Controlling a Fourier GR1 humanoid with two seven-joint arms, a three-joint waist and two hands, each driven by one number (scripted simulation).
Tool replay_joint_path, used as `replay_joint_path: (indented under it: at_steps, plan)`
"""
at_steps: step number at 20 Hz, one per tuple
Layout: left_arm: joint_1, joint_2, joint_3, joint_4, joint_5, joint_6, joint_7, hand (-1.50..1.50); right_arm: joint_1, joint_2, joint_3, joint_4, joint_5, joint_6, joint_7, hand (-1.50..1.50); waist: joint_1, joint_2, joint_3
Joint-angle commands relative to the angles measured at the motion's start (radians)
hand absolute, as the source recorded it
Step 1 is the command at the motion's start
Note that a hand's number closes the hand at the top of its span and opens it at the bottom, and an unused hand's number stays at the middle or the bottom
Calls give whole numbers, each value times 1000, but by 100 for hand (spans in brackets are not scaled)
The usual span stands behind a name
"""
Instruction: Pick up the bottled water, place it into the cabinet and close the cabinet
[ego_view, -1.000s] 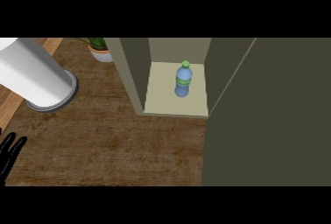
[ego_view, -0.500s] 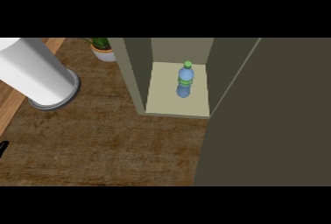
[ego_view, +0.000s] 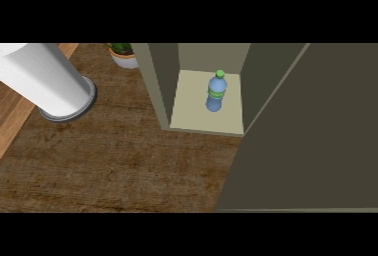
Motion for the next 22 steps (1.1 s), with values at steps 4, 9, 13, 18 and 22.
replay_joint_path:
  at_steps: [4,9,13,18,22]
  plan:
    - [33,31,61,21,31,-66,-10,-150,-234,181,119,43,150,-217,118,150,34,16,5]
    - [54,46,89,44,43,-145,-24,-150,-453,293,189,202,108,-274,271,150,56,25,7]
    - [91,54,134,39,57,-197,-41,-150,-690,298,195,340,-38,-287,240,150,62,34,17]
    - [174,22,199,104,69,-273,-76,-150,-939,300,89,555,-184,-296,238,150,12,35,20]
    - [268,-14,258,126,32,-356,-116,-150,-947,300,21,654,-277,-331,242,150,-19,32,22]
